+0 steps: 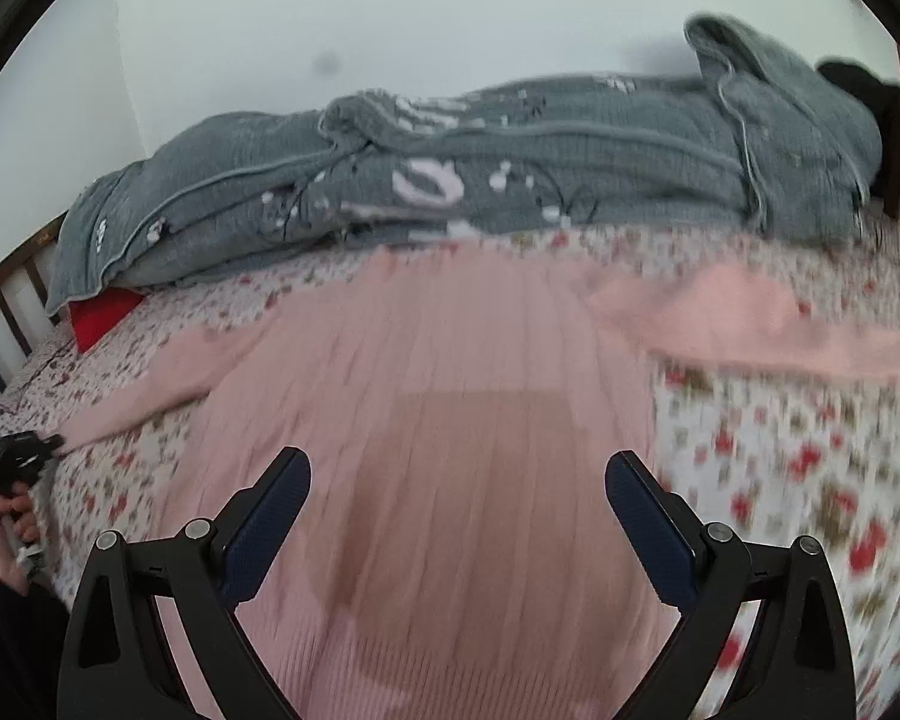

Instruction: Fold small clothes

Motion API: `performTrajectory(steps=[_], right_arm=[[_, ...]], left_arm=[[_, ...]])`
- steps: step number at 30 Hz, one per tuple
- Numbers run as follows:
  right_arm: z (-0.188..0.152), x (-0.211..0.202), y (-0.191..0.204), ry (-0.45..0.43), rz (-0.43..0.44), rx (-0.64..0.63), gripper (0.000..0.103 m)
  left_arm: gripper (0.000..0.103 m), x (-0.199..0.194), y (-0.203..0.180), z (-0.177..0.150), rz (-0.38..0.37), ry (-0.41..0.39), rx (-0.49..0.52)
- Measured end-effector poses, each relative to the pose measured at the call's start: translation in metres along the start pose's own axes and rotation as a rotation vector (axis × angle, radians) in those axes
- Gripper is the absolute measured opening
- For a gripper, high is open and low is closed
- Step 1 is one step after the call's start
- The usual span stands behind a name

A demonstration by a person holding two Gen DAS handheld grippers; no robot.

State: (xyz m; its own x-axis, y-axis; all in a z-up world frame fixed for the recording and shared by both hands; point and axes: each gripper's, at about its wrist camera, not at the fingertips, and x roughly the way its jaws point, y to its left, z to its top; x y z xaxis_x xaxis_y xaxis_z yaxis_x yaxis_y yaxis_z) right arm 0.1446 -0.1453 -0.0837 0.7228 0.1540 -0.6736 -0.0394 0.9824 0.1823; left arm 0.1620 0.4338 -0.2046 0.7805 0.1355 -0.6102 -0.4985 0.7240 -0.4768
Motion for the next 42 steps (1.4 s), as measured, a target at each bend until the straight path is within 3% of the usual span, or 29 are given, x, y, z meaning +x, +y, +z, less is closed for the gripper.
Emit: performTrajectory(steps=[5,12,15,19,25,29,33,35,37,40,42], right_arm=[[0.026,0.013,-0.013,-0.071,-0.023,-0.005,0.098],[0.018,0.010,-0.092,-0.071,-0.015,0.161,0.098],[0.014,-0.001,-0.118,-0.115,-0.051,0.189,0.098],[0.007,-0.006,-0.151,-0.094,-0.091,0.220,0.098],[0.003,-0.017,-0.188,-0.107,-0.070,0.265,0.098],[0.005,-0.016,-0.199,-0.110,-0.048,0.291,0.098],[0.008,-0.016,-0.199,-0.120,-0.048,0.286,0.098],[0.010,-0.014,-0.196,-0.119,-0.040,0.279,0.098],[0.011,-0.012,-0.192,-0.116,-0.043,0.265,0.098],[0.012,-0.007,-0.183,-0.107,-0.048,0.241,0.098],[0.012,-0.005,-0.177,-0.104,-0.047,0.229,0.095]], left_arm=[[0.006,-0.028,-0.085,0.005,0.033,-0.066,0.234],[0.006,-0.040,-0.236,-0.031,-0.068,-0.091,0.426],[0.006,-0.030,-0.309,-0.064,-0.122,-0.069,0.507],[0.006,-0.014,-0.402,-0.124,-0.198,-0.023,0.600],[0.006,0.008,-0.501,-0.228,-0.301,0.071,0.725],[0.006,0.031,-0.531,-0.298,-0.336,0.215,0.759],[0.009,0.038,-0.537,-0.335,-0.310,0.260,0.845],[0.022,0.038,-0.534,-0.331,-0.330,0.328,0.841],[0.045,0.032,-0.524,-0.315,-0.345,0.331,0.803],[0.072,0.010,-0.492,-0.278,-0.361,0.232,0.756],[0.073,-0.003,-0.462,-0.252,-0.330,0.159,0.734]])
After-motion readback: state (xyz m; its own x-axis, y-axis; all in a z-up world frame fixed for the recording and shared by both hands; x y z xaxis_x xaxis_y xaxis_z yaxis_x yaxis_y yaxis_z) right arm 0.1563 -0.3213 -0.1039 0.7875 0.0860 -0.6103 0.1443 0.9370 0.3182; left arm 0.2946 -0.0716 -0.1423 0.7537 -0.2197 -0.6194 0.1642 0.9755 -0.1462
